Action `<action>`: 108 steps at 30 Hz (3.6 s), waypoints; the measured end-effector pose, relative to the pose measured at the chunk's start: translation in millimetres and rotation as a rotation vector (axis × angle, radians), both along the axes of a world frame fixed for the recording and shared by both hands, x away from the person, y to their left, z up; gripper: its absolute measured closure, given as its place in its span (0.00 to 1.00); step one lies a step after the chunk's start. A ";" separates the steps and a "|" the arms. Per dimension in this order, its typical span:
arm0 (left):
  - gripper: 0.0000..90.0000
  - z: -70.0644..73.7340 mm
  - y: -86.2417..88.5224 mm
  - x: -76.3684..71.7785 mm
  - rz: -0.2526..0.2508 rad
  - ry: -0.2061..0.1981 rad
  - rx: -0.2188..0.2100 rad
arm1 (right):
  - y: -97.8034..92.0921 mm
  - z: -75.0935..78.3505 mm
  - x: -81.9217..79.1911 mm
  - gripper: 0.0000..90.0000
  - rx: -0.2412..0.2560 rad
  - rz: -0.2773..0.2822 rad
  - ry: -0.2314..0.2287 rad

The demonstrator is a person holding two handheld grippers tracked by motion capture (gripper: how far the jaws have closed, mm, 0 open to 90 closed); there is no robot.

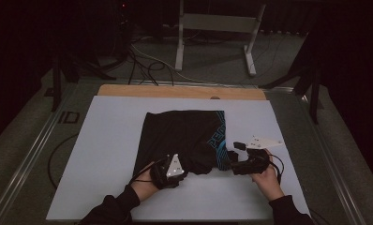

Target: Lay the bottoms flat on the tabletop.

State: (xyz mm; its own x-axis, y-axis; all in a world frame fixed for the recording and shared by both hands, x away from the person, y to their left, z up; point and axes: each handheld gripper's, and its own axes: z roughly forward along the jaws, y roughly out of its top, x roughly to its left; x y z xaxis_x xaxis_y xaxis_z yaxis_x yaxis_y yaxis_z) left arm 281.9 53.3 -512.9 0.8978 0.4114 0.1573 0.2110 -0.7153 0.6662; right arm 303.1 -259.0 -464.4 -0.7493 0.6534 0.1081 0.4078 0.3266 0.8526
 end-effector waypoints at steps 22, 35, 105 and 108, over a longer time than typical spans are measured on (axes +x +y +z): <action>0.94 73.9 20.8 -12.0 -0.019 0.070 -0.126 | -4.2 3.6 -0.6 0.15 0.013 -0.013 -0.014; 0.65 61.4 22.0 -23.1 -0.060 0.055 -0.178 | -4.7 2.7 -0.8 0.15 0.005 -0.014 -0.014; 0.70 20.2 105.8 -62.8 0.025 0.093 -0.025 | -11.4 -0.7 -6.1 0.15 0.000 -0.019 -0.005; 0.71 14.6 103.3 -60.8 0.026 0.102 0.004 | -10.8 -0.6 -6.3 0.15 -0.003 -0.017 -0.001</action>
